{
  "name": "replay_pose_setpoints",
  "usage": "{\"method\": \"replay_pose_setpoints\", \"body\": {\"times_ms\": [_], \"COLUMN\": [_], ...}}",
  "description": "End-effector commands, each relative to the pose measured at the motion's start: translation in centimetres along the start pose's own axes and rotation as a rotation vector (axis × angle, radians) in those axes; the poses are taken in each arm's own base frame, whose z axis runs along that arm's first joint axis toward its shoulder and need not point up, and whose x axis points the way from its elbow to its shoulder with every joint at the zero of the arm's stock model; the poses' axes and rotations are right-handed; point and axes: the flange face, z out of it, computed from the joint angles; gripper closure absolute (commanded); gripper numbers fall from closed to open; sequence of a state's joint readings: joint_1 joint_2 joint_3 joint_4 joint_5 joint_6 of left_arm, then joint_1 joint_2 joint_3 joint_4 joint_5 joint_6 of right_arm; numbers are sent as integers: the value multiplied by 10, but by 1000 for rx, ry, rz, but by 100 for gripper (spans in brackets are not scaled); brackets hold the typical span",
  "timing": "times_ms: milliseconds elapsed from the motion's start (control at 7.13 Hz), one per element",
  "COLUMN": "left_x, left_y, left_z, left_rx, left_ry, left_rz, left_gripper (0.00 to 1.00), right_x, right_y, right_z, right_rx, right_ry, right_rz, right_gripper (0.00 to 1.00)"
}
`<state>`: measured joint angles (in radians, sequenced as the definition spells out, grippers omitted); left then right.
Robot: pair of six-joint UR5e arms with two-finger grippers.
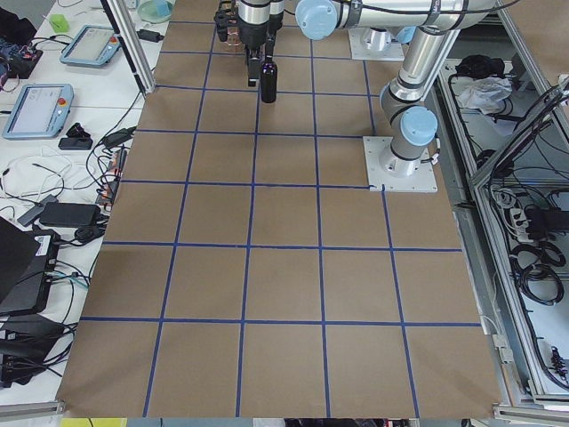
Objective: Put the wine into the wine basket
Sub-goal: 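Lower the right gripper over the bottle neck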
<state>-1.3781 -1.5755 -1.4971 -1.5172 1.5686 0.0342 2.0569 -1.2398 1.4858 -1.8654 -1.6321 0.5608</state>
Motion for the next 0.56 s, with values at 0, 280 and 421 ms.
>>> {"method": "replay_pose_setpoints", "body": {"times_ms": [0,280,421], "left_x": [1,1,1], "left_y": [3,4,5], "left_z": [1,0,0], "left_rx": [-15,-17,-23], "left_ry": [1,3,3], "left_rz": [2,2,2], "left_gripper": [0,0,0], "right_x": [3,1,1], "right_y": [-3,-3,-3], "right_z": [3,1,1], "right_rx": [-5,-15,-12], "right_ry": [-21,-55,-57], "right_rz": [7,15,13], "right_gripper": [13,30,34]}}
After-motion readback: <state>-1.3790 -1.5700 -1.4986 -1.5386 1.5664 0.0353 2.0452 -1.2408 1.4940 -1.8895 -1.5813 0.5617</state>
